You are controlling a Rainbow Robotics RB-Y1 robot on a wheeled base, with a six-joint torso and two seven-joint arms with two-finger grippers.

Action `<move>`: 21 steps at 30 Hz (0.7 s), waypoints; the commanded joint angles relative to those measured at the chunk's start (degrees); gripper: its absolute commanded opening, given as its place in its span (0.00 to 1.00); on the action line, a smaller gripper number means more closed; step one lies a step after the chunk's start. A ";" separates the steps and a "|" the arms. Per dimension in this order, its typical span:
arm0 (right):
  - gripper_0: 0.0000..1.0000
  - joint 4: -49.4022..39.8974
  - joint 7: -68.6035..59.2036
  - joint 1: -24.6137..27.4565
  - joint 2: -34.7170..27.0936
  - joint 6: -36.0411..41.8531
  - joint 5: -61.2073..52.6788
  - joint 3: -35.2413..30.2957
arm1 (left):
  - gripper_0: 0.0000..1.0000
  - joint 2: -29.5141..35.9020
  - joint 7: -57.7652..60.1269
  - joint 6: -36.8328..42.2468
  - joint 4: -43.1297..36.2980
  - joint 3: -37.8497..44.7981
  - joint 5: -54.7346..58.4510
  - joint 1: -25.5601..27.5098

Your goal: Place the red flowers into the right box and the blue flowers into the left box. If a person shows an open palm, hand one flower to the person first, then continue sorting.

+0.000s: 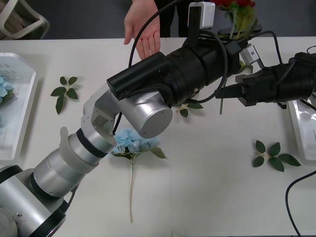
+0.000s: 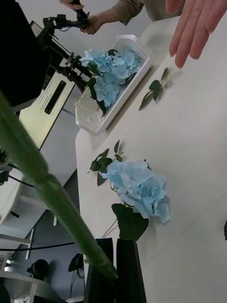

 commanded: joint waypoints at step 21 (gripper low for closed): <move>0.00 -1.82 1.36 -5.85 1.39 -25.61 -2.00 -0.44 | 1.00 -1.64 0.96 -0.93 -0.96 -1.12 0.47 -2.98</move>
